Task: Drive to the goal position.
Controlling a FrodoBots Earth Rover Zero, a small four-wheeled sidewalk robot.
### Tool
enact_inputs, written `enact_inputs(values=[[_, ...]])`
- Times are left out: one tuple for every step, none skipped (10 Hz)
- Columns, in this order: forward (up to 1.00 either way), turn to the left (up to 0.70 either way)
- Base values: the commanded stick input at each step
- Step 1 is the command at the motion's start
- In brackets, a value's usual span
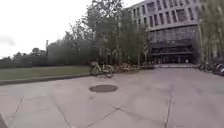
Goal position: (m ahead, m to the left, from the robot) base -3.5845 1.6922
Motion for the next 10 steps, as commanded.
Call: enact_inputs(values=[[0.70, -0.35], [0.70, -0.35], [0.70, -0.35], [0.70, -0.35], [0.70, -0.35], [0.70, -0.35], [0.70, -0.35], [0.70, -0.35], [0.70, -0.35], [0.70, -0.35]])
